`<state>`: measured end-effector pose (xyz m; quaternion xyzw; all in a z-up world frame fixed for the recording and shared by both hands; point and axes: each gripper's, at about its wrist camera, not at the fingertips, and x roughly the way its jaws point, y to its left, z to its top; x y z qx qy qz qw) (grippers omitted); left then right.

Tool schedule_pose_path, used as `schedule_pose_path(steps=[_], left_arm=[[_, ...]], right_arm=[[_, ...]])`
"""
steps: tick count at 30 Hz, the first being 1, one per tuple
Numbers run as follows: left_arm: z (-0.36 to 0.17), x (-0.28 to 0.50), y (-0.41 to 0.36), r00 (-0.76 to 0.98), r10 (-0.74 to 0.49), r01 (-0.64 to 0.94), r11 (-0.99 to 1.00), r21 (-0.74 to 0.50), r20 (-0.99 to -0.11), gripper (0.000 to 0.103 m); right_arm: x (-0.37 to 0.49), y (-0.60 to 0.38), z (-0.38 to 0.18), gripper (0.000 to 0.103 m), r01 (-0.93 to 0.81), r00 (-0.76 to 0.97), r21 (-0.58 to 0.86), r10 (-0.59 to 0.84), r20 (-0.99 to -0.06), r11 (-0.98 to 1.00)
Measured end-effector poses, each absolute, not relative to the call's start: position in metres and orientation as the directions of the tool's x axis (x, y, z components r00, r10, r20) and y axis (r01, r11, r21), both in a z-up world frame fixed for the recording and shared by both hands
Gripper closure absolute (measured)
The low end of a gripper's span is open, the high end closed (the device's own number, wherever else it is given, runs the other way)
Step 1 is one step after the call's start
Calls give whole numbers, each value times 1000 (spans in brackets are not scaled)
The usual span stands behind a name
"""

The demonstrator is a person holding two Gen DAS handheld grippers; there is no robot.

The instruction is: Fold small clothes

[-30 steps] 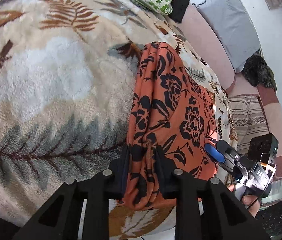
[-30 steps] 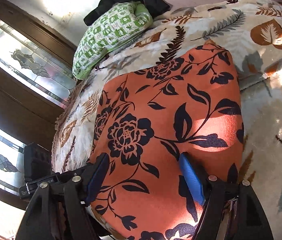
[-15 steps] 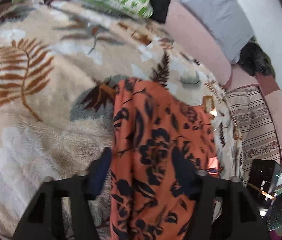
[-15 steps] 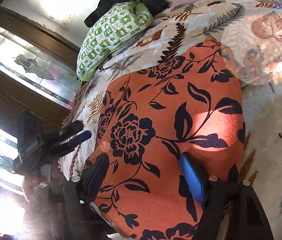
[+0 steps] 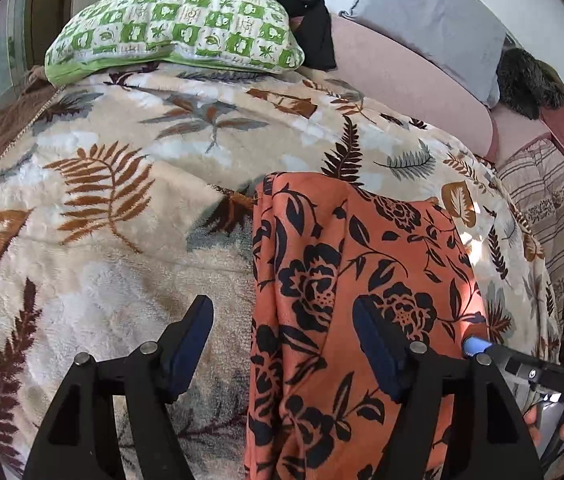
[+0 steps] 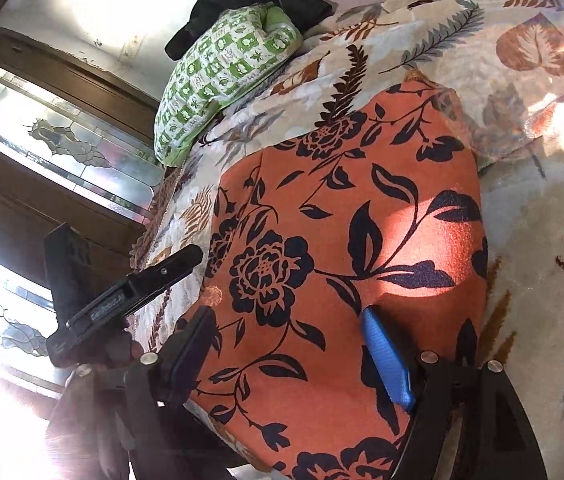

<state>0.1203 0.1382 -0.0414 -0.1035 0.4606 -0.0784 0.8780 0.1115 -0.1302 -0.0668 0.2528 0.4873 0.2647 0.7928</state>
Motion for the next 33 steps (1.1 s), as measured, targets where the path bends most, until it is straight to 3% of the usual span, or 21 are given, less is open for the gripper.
schedule_pose_path(steps=[6,9,11,18,33], left_arm=[[-34,100,139,582,-182,19,977,-210,-793,30],[-33,93,143,582,-173,4,978,-210,-795,30],[-30,86,143,585,-163,0,980,-200,-795,30],[-29,80,145,597,-140,1,985,-173,-790,30],[-41,77,136,568,-118,1,990,-143,-815,30]], right_arm=[[109,-137,-46,23,-163,470,639,628,-620,752],[126,-146,-63,14,-88,481,622,580,-658,778],[134,-151,-75,14,-34,450,654,596,-665,756],[101,-159,-43,14,-113,500,649,607,-618,753],[39,-209,-79,14,-20,530,699,601,-599,714]])
